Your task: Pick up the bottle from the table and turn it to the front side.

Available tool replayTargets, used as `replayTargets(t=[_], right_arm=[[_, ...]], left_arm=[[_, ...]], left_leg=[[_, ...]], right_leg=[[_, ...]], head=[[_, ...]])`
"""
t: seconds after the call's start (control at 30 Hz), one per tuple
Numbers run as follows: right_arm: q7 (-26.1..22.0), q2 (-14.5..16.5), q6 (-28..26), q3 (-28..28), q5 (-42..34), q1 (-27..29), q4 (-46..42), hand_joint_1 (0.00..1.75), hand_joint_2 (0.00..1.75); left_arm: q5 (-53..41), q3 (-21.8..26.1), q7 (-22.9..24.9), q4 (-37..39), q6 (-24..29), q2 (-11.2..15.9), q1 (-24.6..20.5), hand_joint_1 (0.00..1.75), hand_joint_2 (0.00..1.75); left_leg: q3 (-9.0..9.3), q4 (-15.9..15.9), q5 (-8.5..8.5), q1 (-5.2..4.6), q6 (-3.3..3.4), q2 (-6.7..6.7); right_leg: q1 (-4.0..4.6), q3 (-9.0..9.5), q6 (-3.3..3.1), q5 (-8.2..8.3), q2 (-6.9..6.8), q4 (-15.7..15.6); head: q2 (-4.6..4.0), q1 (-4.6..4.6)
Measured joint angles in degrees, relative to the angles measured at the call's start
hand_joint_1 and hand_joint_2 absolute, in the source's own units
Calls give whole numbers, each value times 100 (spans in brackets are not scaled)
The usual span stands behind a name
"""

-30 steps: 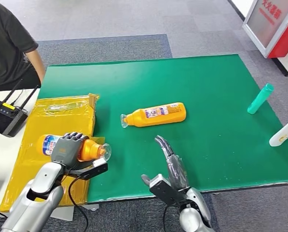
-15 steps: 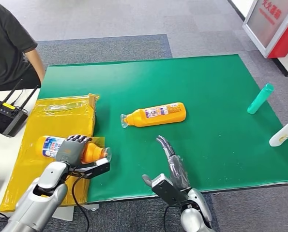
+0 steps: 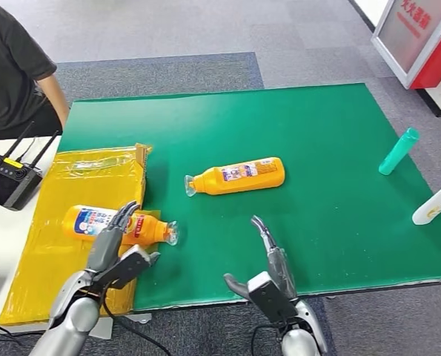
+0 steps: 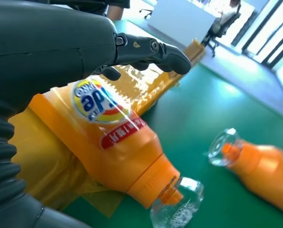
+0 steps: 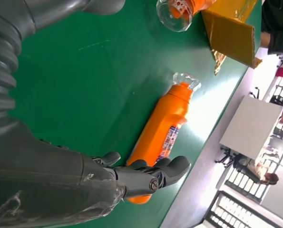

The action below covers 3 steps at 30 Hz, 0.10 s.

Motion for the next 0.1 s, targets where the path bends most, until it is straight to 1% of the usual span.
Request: replayTargets(t=[0.07, 0.1], right_arm=[[-56, -20, -40, -17, -146, 74, 14, 0, 175], [-69, -25, -45, -22, -180, 93, 16, 0, 175]], left_arm=[[208, 125, -400, -204, 163, -54, 255, 0, 175], [255, 150, -496, -252, 199, -65, 320, 0, 175]], left_leg=[[0, 0, -1, 0, 0, 0], [0, 0, -1, 0, 0, 0]], right_leg=[[1, 0, -1, -1, 0, 0], [1, 0, -1, -2, -1, 0]], head=[[0, 0], [0, 0]])
